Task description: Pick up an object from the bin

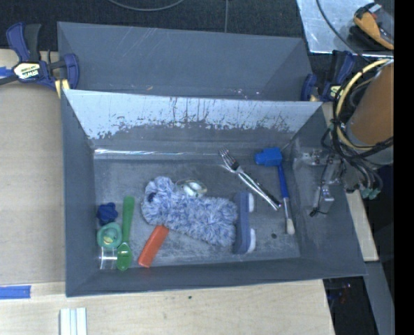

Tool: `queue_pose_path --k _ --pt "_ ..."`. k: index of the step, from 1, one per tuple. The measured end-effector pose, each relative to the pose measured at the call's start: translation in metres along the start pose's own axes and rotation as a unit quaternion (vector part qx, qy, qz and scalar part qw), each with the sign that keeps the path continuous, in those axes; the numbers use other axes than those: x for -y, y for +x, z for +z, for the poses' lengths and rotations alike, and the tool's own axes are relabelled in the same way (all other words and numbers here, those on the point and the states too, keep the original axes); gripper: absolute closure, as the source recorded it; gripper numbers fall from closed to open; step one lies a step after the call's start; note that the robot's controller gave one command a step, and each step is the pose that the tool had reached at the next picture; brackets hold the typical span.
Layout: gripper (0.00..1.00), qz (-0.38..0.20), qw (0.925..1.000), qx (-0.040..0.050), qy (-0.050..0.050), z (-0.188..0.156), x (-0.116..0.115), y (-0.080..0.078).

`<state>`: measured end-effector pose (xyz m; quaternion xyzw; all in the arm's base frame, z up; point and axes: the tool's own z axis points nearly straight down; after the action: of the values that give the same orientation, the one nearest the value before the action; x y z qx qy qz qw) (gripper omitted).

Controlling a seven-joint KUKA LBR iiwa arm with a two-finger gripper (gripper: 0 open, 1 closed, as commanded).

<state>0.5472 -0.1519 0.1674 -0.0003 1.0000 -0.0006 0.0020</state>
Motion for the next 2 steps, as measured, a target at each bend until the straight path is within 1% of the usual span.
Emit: queue_pose_path --k 1,2 --pt "0.0 -0.042 0.9991 -0.0005 -0.001 0.097 -0.08 -0.002" --pt "0.0 0.076 0.997 0.0101 0.003 0.017 -0.089 -0.022"
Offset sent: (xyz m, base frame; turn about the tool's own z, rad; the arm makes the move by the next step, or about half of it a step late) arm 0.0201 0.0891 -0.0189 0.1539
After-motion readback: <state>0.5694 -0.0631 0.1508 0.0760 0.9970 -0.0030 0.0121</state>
